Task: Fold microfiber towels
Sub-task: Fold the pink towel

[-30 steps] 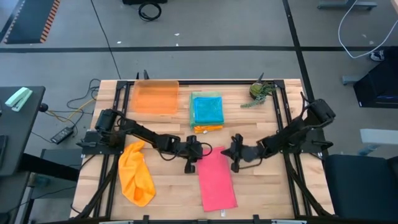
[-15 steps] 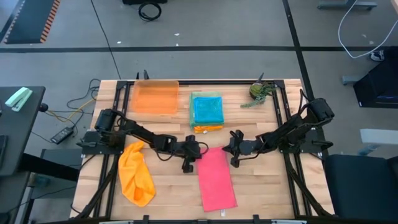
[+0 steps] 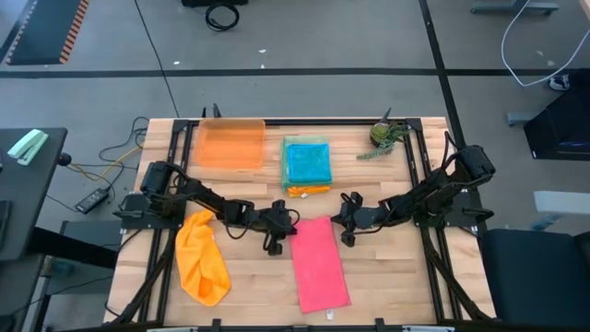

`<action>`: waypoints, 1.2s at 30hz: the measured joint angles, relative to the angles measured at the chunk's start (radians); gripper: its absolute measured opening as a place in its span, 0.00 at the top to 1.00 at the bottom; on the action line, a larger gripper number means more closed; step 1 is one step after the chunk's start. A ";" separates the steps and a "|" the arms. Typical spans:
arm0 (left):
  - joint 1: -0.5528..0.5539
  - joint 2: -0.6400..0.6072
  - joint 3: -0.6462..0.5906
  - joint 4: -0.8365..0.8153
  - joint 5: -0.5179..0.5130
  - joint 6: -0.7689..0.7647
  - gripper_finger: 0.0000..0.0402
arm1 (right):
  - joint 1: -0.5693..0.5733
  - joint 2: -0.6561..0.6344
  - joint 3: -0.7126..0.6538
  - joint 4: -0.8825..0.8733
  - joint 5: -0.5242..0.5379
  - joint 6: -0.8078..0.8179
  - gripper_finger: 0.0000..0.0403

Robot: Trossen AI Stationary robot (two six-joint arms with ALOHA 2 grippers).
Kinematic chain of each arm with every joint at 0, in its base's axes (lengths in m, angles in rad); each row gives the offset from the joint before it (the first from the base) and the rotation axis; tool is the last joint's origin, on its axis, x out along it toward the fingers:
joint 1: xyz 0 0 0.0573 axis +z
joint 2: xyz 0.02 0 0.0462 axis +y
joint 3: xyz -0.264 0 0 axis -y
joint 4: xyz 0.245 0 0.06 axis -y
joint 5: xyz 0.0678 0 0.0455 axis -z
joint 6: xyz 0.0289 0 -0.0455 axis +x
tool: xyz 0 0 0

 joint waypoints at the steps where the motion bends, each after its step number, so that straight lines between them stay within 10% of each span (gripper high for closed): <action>1: 0.000 0.000 -0.002 0.012 0.000 0.014 0.91 | 0.000 0.000 0.000 -0.008 0.000 0.002 0.99; 15: 0.005 -0.208 0.003 -0.097 0.002 0.060 0.90 | 0.054 -0.076 0.013 -0.030 0.022 -0.006 0.99; 36: 0.101 -0.068 0.006 -0.158 0.010 0.029 0.94 | -0.024 0.152 0.140 -0.039 0.034 0.011 0.99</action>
